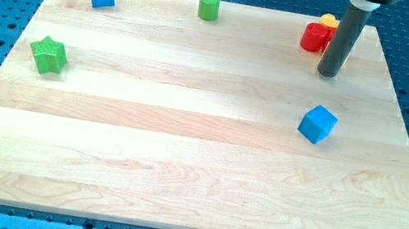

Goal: Place the arm top left of the cube

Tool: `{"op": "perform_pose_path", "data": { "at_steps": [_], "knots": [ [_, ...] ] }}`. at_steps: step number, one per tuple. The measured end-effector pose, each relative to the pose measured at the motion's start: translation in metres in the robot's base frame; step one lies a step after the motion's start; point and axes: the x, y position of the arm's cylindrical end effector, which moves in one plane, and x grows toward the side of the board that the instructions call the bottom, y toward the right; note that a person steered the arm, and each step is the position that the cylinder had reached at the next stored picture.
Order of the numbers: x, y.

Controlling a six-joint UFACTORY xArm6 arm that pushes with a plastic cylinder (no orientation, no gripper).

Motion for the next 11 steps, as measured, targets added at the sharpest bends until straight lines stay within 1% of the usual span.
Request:
{"op": "perform_pose_path", "data": {
  "at_steps": [1, 2, 3, 8, 9, 10, 11],
  "knots": [
    [0.002, -0.039],
    [0.003, -0.108],
    [0.015, -0.129],
    [0.015, -0.141],
    [0.032, -0.158],
    [0.043, -0.161],
    [0.119, -0.151]
  ]
}}
